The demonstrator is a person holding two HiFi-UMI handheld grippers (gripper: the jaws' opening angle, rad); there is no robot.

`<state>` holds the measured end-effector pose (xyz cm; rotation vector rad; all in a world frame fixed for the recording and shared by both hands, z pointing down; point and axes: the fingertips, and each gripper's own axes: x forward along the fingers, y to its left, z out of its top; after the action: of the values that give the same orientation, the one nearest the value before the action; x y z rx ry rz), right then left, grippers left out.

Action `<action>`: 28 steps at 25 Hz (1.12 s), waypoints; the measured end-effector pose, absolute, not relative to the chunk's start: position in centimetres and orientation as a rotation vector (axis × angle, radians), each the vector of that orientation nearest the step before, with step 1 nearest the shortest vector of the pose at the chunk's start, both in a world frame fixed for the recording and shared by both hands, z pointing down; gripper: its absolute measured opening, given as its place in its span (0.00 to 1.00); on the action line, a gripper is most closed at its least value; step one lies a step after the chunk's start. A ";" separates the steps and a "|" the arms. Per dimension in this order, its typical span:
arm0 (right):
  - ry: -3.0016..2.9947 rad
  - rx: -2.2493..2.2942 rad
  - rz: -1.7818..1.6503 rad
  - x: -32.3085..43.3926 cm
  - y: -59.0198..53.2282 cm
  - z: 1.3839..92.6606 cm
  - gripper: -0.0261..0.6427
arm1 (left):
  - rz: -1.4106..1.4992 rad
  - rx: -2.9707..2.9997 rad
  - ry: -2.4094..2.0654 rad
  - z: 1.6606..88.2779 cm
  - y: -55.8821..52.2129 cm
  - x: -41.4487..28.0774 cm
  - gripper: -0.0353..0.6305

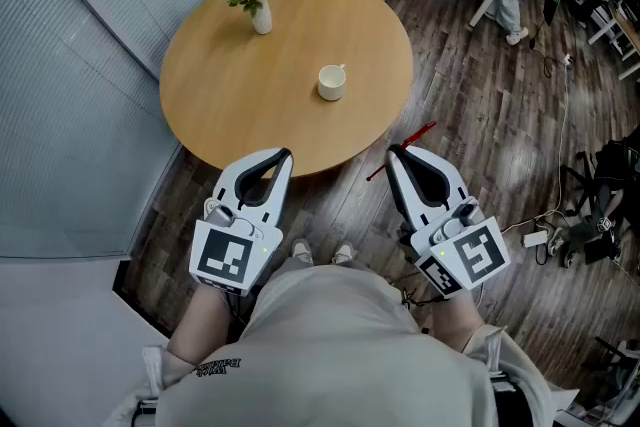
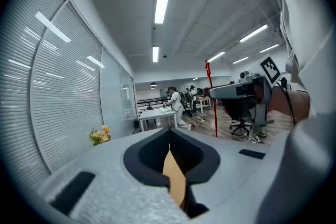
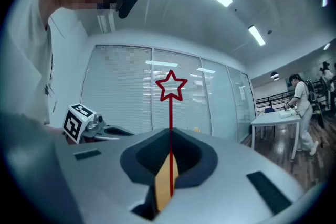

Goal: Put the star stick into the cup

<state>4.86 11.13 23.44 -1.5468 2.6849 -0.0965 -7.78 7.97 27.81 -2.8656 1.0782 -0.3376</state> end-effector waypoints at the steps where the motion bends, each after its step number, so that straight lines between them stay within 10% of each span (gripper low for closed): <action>1: 2.685 -1.547 -0.099 4.9 11.1 23.5 0.08 | -0.339 -2.866 1.077 27.9 8.0 -7.7 0.08; 28: 2.713 -1.457 -0.169 7.8 12.9 24.9 0.08 | -0.359 -2.847 1.123 28.8 10.8 -4.6 0.08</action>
<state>7.78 12.93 24.91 -1.4567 2.7128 -0.1686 -4.64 10.80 28.76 -2.8473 1.1230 -0.3591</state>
